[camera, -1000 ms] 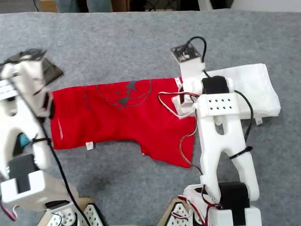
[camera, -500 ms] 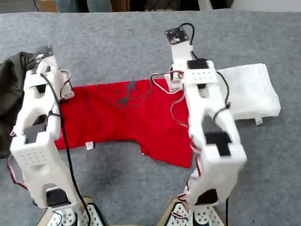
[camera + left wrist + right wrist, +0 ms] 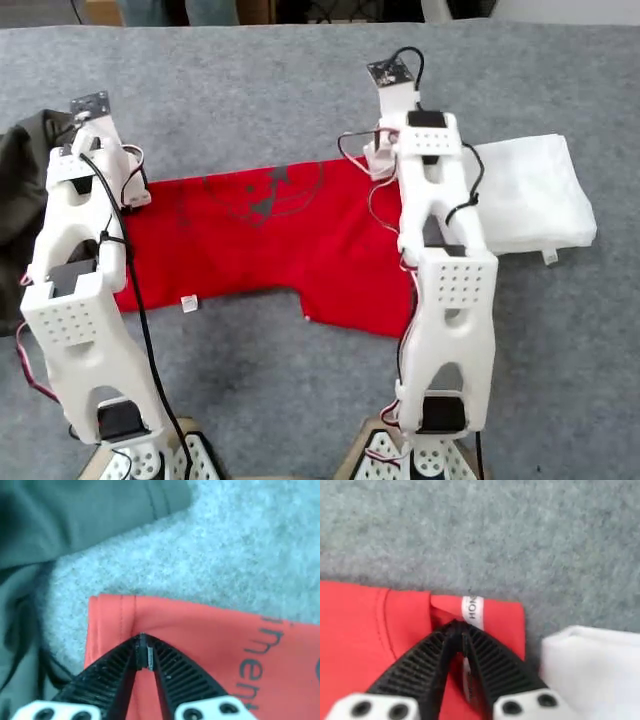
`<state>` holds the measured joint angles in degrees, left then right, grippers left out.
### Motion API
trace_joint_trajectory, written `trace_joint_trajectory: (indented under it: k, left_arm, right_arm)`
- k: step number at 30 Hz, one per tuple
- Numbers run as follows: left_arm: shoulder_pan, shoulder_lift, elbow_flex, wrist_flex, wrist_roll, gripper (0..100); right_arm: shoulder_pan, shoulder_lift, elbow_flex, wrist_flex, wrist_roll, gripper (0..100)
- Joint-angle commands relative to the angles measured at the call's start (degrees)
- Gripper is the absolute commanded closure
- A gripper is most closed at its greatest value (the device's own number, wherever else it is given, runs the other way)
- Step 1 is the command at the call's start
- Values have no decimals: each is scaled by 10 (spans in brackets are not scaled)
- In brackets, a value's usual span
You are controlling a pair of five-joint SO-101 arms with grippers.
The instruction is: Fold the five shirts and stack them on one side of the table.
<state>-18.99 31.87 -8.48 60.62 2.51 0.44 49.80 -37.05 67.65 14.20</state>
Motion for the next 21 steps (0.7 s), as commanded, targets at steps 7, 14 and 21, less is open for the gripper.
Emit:
trace_joint_trajectory:
  k: [7, 14, 21]
  left_arm:
    - [7, -94, -89, 153, -109, 971]
    - [37, -242, 30, 234, -142, 971]
    - [32, -382, 337, 83, -140, 971]
  right_arm:
    - [11, 1, -206, 207, 11, 984]
    - [-19, -7, -264, 338, 37, 984]
    - [-37, -131, -53, 331, 26, 984]
